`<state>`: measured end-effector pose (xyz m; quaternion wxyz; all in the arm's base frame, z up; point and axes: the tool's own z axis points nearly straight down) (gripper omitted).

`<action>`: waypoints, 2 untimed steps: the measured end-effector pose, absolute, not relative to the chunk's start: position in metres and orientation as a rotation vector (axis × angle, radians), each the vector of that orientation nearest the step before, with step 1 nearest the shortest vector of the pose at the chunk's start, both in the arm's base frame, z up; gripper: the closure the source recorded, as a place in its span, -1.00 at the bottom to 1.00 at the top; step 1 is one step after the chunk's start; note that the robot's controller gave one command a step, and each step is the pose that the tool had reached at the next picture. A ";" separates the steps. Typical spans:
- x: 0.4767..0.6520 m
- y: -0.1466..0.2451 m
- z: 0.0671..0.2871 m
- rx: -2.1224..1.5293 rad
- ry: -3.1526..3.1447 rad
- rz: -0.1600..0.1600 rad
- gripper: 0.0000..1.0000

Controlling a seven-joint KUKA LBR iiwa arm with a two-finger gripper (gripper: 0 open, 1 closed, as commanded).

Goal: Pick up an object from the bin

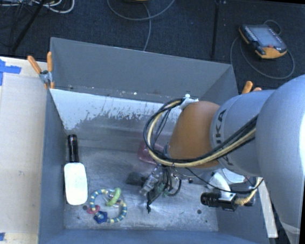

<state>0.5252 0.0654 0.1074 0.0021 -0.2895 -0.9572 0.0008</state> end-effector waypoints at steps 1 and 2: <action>0.524 0.065 0.122 -0.907 -3.000 0.005 1.00; 0.525 0.065 0.148 -0.906 -3.006 0.001 1.00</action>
Offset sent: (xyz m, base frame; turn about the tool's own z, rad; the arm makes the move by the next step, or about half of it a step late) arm 0.0000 0.0001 0.0587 0.0000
